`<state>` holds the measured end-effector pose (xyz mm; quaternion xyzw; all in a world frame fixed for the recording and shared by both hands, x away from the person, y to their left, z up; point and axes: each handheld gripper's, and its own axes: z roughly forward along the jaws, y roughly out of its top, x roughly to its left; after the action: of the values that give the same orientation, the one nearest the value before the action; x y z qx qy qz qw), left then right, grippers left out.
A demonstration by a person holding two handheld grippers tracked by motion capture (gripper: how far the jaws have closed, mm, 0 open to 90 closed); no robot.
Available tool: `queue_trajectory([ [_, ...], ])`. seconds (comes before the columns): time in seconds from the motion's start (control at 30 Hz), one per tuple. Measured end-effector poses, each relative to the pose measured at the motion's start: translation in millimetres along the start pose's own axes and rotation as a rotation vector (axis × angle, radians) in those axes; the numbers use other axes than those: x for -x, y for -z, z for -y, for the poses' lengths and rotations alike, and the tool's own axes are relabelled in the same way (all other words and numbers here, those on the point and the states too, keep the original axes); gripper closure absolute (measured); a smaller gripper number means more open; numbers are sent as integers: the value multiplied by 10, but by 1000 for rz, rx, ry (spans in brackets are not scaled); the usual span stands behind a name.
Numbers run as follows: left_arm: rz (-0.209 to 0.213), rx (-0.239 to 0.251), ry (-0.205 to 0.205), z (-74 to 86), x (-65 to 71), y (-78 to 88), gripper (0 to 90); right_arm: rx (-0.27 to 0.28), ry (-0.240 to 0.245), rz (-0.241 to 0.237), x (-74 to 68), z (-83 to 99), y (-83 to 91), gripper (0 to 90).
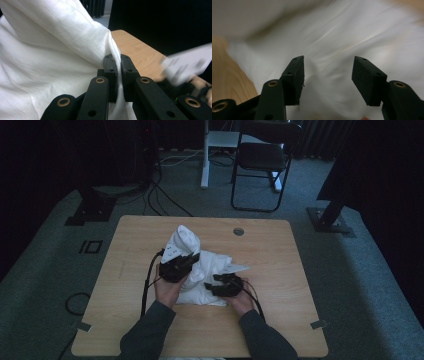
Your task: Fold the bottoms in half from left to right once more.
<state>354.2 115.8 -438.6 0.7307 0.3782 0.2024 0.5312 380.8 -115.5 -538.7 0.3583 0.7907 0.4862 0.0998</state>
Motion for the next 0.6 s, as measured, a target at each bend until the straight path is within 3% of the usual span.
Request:
queue_trajectory([
  [0.07,11,-13,-9,38,31,-44,860,31,-39,54,140,2,180,429],
  [0.23,52,-80,-30,228,159,-231,858,18,-112,148,406,119,404,428],
  [0.4,86,-170,-36,511,271,-461,853,17,-153,190,512,210,472,421],
  [0.53,91,-227,-24,684,285,-613,848,51,-159,193,521,164,524,416],
  [0.6,90,-266,-24,797,291,-719,845,87,-141,190,483,51,586,404],
])
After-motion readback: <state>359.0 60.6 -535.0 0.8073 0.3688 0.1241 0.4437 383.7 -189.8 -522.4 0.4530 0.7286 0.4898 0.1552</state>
